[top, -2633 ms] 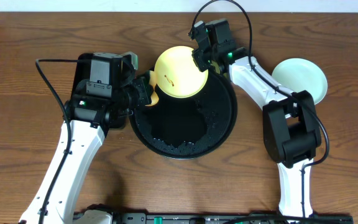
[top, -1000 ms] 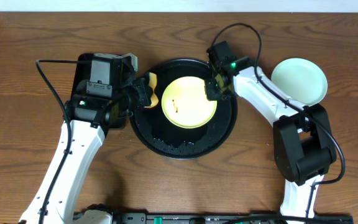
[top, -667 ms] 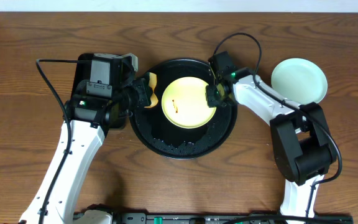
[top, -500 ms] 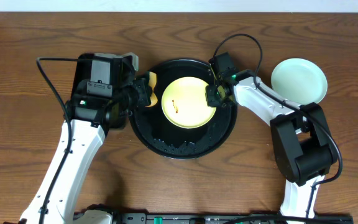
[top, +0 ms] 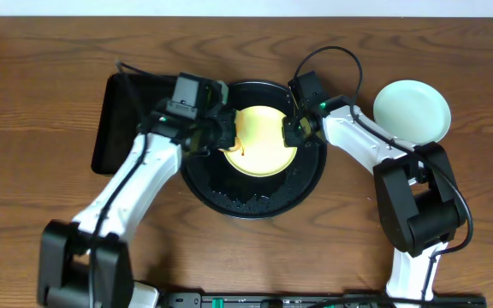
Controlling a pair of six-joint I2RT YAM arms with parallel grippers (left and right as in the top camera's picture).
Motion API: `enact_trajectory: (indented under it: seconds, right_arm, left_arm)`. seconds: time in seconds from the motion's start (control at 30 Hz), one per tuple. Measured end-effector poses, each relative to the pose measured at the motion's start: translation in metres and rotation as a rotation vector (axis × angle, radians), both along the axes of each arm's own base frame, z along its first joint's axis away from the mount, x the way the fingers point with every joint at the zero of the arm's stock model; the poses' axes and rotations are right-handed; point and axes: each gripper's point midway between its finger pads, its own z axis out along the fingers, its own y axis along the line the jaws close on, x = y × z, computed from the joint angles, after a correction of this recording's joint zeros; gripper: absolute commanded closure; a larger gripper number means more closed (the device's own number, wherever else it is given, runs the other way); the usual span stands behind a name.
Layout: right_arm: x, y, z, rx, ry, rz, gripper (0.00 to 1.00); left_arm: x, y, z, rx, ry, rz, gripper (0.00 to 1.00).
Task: Clean dirty plates on tray and stack at the side
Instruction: 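Scrub the yellow plate with the sponge in the left gripper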
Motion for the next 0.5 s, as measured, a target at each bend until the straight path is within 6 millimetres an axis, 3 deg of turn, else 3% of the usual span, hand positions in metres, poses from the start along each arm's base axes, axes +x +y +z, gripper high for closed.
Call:
enact_trajectory:
  seconds: [0.2,0.5]
  right_arm:
    - [0.000,0.000,0.000,0.000,0.001,0.000,0.99]
    - [-0.001,0.000,0.000,-0.001,0.003,0.000,0.99]
  left_arm:
    - [0.002,-0.011,-0.033,0.018,0.054,-0.025,0.92]
    - [0.000,-0.036,-0.049,0.022,0.050,-0.090,0.92]
